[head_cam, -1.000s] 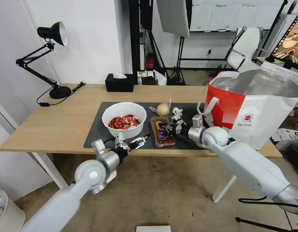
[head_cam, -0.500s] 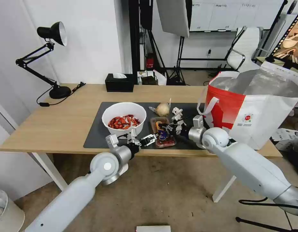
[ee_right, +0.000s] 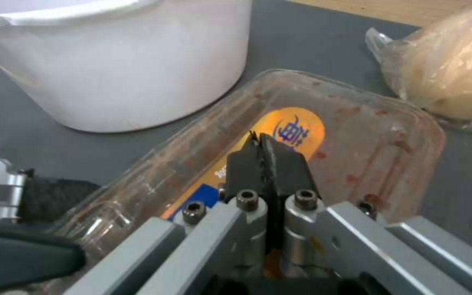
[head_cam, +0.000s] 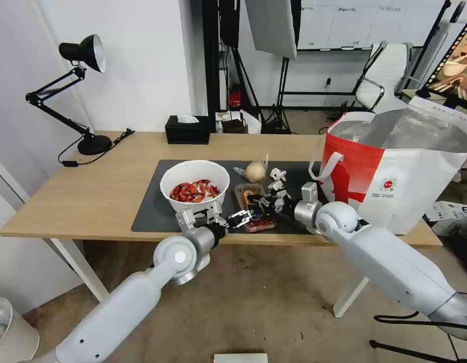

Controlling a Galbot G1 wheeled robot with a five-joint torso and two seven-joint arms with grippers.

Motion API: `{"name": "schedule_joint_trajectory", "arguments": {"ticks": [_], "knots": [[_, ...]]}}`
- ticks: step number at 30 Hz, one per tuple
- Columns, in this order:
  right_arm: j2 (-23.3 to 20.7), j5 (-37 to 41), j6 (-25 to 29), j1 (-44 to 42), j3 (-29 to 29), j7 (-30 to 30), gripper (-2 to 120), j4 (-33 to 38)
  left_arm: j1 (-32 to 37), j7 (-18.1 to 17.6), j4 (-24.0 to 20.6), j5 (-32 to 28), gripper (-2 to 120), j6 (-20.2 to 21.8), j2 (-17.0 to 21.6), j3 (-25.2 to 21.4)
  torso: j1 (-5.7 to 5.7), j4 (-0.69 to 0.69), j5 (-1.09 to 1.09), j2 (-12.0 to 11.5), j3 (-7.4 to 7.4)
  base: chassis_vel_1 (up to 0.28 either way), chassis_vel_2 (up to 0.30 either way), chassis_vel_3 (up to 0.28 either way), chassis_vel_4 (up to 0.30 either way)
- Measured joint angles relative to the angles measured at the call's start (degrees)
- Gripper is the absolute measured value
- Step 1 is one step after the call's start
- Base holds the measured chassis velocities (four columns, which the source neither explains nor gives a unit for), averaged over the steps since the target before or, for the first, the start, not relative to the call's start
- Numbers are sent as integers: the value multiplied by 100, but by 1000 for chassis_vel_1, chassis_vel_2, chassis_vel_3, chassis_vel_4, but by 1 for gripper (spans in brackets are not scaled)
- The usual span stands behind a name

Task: Pick up the trash from the table and place it into the takeout bag.

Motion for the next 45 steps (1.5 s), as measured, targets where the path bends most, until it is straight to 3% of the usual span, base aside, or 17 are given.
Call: {"name": "schedule_joint_trajectory", "arguments": {"ticks": [15,19,22,27,32,37,43,45], "knots": [[-31,41,-9,-75,78,36,0,76,18,-32,14,-7,26,-11,54,43,2,-3,-2,-1,2,0,0,0,0],[-40,56,-9,-99,98,38,0,97,11,-18,10,-10,18,-10,54,52,1,-4,-2,-1,2,0,0,0,0],[-68,191,41,-186,186,79,0,164,-22,-6,44,-8,2,-109,21,81,1,-3,-2,-1,2,0,0,0,0],[-54,809,489,-409,423,532,0,439,-26,-24,-14,-5,0,-145,15,32,2,-3,-1,-1,2,0,0,0,0],[1,1591,1329,-953,1075,1329,17,1306,-52,47,-307,22,0,-236,98,-127,2,-1,-1,-1,2,0,0,0,0],[-31,1238,1817,-1721,1696,2168,35,2149,-87,145,-697,147,0,-327,240,-195,2,-2,-1,-1,1,0,0,0,0],[-142,854,1900,-2525,2340,2815,54,2927,-355,154,-1048,180,0,-431,466,-349,2,-2,-1,-1,1,0,0,0,0],[-210,724,1885,-2879,2576,2897,67,3137,-590,154,-1062,168,0,-473,585,-431,1,-2,-2,-1,1,0,0,0,0]]}}
